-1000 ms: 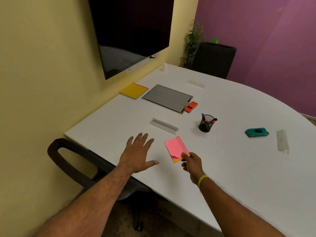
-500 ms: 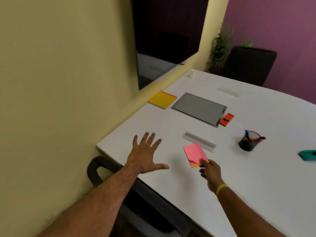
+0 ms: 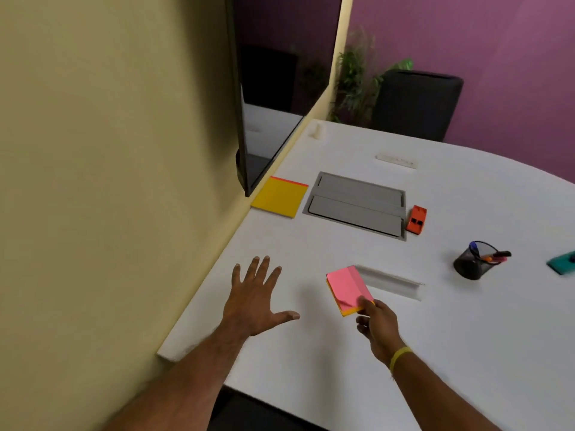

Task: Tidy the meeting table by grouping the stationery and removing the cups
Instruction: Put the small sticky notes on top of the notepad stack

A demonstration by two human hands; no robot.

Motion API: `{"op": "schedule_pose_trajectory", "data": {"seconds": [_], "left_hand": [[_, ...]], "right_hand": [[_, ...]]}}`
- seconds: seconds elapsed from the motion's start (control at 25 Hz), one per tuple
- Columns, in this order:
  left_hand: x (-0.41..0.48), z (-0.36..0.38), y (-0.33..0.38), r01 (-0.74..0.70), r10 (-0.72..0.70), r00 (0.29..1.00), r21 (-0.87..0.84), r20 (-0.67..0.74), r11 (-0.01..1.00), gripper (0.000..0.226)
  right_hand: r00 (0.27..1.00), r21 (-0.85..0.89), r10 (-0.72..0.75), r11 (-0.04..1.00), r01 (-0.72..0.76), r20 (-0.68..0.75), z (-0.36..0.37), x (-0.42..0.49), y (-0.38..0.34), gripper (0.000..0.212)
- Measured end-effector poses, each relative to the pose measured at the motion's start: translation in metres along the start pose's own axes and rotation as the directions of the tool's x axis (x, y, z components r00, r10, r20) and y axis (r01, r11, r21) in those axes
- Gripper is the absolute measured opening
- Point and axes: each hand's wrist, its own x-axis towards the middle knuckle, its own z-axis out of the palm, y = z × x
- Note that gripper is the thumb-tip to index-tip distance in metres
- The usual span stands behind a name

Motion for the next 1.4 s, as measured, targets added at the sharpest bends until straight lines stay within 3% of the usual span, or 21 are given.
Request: {"op": "schedule_pose_trajectory", "data": {"seconds": [0.28, 0.64, 1.04, 1.16, 1.28, 1.4], "left_hand": [[0.069, 0.046, -0.086, -0.054, 0.056, 0.987, -0.020, 0.150, 0.998, 0.123], [0.161, 0.123, -0.113, -0.016, 0.038, 0.967, -0.090, 0.250, 0.996, 0.115], [0.220, 0.134, -0.099, 0.047, -0.003, 0.922, -0.105, 0.387, 0.993, 0.131], [0.222, 0.138, -0.100, 0.031, 0.008, 0.919, -0.090, 0.395, 0.995, 0.132], [0.225, 0.137, -0.098, 0.033, 0.008, 0.911, -0.095, 0.412, 0.995, 0.131], [0.223, 0.136, -0.099, 0.040, 0.004, 0.919, -0.105, 0.394, 0.994, 0.130]], "right_hand": [[0.994, 0.013, 0.031, 0.999, -0.029, -0.102, 0.093, 0.027, -0.003, 0.012], [0.998, -0.047, -0.031, 0.998, 0.029, -0.049, 0.186, 0.146, -0.024, 0.009], [0.939, -0.346, -0.340, 0.876, 0.337, 0.051, 0.309, 0.305, -0.097, 0.017], [0.943, -0.408, -0.330, 0.857, 0.314, 0.033, 0.329, 0.339, -0.101, 0.027], [0.946, -0.482, -0.321, 0.823, 0.302, 0.045, 0.333, 0.361, -0.104, 0.018], [0.929, -0.615, -0.362, 0.715, 0.332, 0.081, 0.324, 0.357, -0.104, 0.059]]}}
